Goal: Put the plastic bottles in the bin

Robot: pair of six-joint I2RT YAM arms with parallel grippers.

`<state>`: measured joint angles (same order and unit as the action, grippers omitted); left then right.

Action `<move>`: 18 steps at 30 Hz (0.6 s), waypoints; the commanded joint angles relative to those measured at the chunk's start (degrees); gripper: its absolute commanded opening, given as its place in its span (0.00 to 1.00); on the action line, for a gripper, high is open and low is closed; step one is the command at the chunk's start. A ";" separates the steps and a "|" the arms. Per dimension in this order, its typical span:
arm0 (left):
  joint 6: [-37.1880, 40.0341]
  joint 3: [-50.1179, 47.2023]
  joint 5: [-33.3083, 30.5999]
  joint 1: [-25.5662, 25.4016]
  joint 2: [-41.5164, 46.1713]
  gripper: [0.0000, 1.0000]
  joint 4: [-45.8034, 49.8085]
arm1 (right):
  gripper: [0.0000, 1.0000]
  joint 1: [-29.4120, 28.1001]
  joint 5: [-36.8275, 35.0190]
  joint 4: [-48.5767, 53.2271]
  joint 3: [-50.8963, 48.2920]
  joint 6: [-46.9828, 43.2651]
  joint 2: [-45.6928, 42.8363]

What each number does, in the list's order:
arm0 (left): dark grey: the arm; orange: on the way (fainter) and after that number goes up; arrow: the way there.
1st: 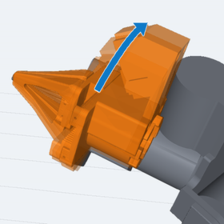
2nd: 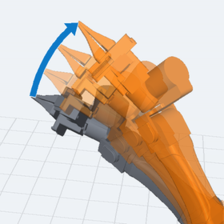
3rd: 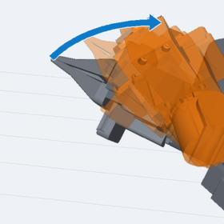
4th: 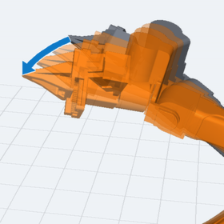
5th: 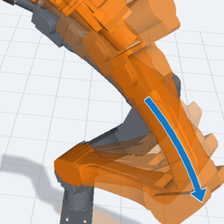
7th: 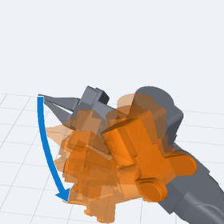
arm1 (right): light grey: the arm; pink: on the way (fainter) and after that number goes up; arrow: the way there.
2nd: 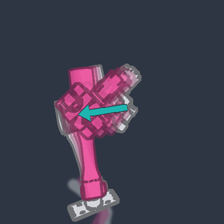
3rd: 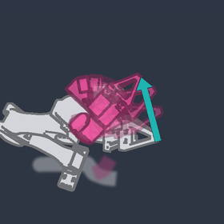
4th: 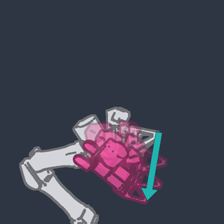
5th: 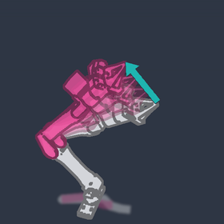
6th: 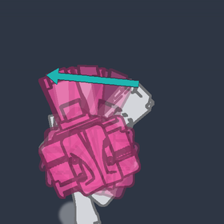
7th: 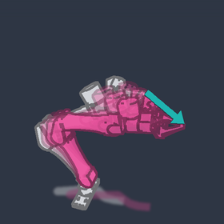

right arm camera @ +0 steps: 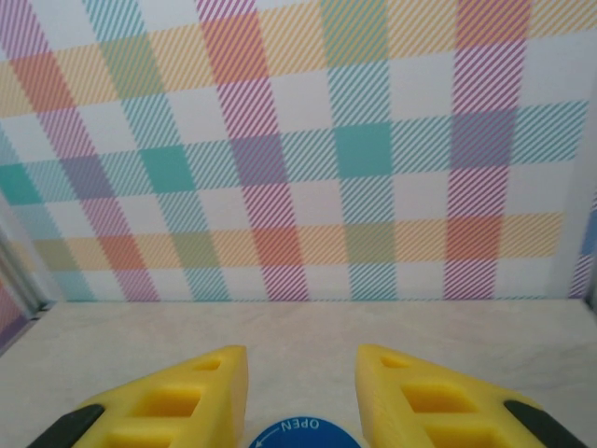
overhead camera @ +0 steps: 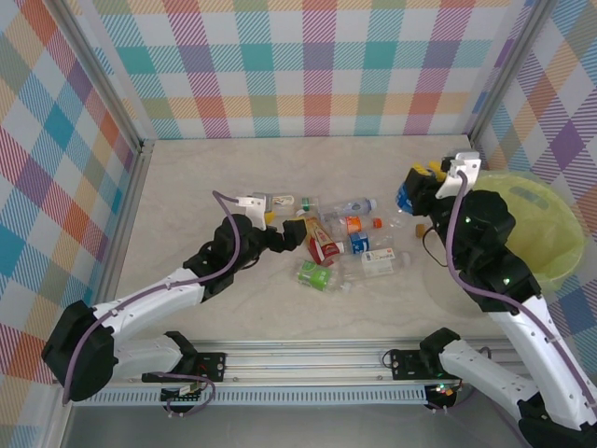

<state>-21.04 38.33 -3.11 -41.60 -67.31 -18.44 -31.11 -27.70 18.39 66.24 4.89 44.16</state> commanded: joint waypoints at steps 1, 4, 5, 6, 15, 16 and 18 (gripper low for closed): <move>-1.33 1.56 0.20 -0.21 -1.42 1.00 -2.04 | 0.00 -0.09 -8.79 -7.92 1.87 -10.00 -1.77; -1.72 2.01 0.93 -0.23 -2.43 1.00 -2.47 | 0.00 0.00 -10.06 -13.04 1.99 -16.19 -1.67; -1.68 2.14 1.42 -0.21 -2.73 1.00 -2.75 | 0.00 0.16 -10.75 -15.77 1.81 -18.71 -1.37; -1.92 2.40 1.40 -0.23 -3.05 1.00 -2.53 | 0.00 0.49 -11.64 -18.15 1.63 -21.34 -0.79; -2.34 4.23 3.16 -0.19 -4.07 1.00 0.53 | 0.00 20.02 -10.52 -17.31 4.46 -21.11 2.69; -2.40 4.30 3.12 -0.23 -4.06 1.00 0.76 | 0.00 22.14 -10.02 -16.06 4.96 -20.64 2.81; -2.45 4.21 3.14 -0.20 -4.17 1.00 0.95 | 0.00 25.54 -10.09 -13.37 6.07 -20.54 3.55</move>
<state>-22.96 40.77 -0.89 -41.60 -71.09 -17.98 -9.04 -38.54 4.19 68.64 -16.84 48.23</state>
